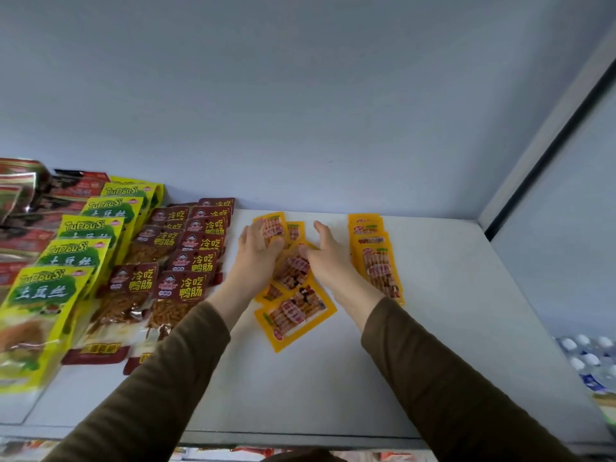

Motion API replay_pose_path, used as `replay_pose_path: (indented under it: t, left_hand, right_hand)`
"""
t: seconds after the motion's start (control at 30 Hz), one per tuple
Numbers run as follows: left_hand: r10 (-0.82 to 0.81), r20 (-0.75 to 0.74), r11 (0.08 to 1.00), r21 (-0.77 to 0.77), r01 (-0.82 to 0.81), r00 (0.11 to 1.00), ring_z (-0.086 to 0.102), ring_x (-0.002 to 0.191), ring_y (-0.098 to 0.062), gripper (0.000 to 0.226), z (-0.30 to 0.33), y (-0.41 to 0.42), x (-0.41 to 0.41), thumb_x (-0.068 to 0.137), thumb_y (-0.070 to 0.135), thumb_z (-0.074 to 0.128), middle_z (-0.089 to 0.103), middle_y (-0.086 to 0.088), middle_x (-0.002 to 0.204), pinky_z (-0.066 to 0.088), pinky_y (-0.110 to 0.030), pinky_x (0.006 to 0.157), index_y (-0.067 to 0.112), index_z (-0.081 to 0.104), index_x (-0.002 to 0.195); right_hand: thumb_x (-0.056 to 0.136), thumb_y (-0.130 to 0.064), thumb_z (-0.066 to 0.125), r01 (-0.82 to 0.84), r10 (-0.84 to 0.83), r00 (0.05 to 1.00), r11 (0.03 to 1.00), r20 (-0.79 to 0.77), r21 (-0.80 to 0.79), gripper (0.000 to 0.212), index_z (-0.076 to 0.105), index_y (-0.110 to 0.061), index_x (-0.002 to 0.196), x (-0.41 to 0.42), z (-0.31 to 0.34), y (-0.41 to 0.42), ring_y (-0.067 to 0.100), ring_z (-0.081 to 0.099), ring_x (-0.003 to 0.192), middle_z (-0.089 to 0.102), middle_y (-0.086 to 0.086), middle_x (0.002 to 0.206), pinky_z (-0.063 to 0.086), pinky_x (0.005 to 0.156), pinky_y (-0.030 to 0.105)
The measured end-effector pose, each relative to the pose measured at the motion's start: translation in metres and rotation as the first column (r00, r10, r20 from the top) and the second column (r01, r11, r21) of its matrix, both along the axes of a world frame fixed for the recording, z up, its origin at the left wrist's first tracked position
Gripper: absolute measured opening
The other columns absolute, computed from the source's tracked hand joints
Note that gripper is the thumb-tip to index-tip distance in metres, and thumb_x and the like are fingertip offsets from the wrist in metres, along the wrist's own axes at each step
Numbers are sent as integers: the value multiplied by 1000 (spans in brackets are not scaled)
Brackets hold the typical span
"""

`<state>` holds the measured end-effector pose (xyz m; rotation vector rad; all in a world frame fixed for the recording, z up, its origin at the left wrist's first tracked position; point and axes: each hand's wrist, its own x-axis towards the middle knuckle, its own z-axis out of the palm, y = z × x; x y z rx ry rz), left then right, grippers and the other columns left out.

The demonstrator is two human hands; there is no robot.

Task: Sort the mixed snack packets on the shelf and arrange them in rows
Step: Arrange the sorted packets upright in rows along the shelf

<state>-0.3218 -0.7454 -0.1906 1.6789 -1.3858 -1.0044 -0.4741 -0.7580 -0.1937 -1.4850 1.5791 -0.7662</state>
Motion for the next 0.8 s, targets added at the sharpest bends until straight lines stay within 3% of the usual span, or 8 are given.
replay_pose_path:
  t: [0.13, 0.2, 0.3, 0.4, 0.5, 0.63, 0.73, 0.8]
  left_hand:
    - [116, -345, 990, 121, -79, 931, 53, 114, -21, 58, 18, -14, -2, 107, 25, 50, 46, -9, 151, 48, -29, 83, 26, 25, 160]
    - [150, -427, 983, 160, -89, 892, 58, 119, -26, 57, 22, -18, 0, 107, 21, 50, 51, -9, 146, 48, -22, 85, 22, 29, 160]
    - [181, -360, 976, 184, -120, 915, 40, 143, -31, 57, 29, -24, 4, 108, 23, 48, 39, -13, 158, 34, -33, 102, 21, 27, 161]
    - [183, -386, 969, 228, -99, 904, 57, 118, -23, 54, 38, -28, 3, 109, 18, 47, 51, -13, 139, 48, -34, 100, 18, 28, 160]
    - [206, -421, 950, 301, -79, 883, 60, 121, -25, 39, 46, -33, 2, 109, 14, 45, 57, -12, 128, 49, -36, 103, 13, 48, 148]
    - [185, -442, 944, 328, -34, 877, 61, 101, -19, 33, 52, -35, 0, 106, 16, 53, 59, -7, 107, 53, -37, 99, 9, 53, 139]
    - [218, -435, 929, 368, -48, 874, 61, 97, -21, 24, 51, -38, 0, 104, 18, 56, 60, -9, 107, 53, -37, 94, 8, 58, 125]
    - [248, -465, 918, 393, -53, 850, 60, 95, -21, 13, 47, -40, 2, 102, 17, 58, 61, -11, 107, 52, -34, 87, 7, 60, 111]
  right_hand:
    - [105, -18, 48, 158, -167, 896, 986, 411, 57, 51, 36, -29, 153, 21, -2, -6, 18, 40, 140, 38, -1, 159, 35, 101, 32]
    - [104, -15, 48, 204, -212, 841, 976, 498, 70, 47, 42, -28, 149, 23, -2, -9, 16, 43, 137, 41, -2, 156, 38, 103, 32]
    - [104, -12, 46, 253, -266, 813, 963, 518, 98, 48, 42, -26, 149, 20, -1, -13, 20, 39, 142, 38, -1, 158, 37, 106, 34]
    - [105, -12, 45, 219, -280, 818, 959, 503, 178, 51, 37, -24, 153, 18, 3, -21, 26, 38, 143, 37, 1, 158, 36, 109, 41]
    - [105, -11, 44, 199, -305, 790, 948, 532, 247, 51, 36, -26, 153, 19, 8, -29, 25, 48, 129, 48, 3, 144, 39, 98, 34]
    - [104, -10, 44, 222, -351, 780, 929, 518, 296, 53, 34, -21, 155, 18, 12, -43, 24, 56, 112, 56, 11, 128, 44, 98, 39]
    - [102, -13, 50, 187, -323, 819, 932, 475, 311, 55, 32, -15, 155, 23, 19, -53, 27, 58, 94, 60, 16, 113, 48, 66, 32]
    - [99, -21, 60, 148, -250, 883, 951, 398, 271, 61, 32, -16, 153, 26, 20, -57, 26, 54, 100, 57, 14, 127, 45, 63, 31]
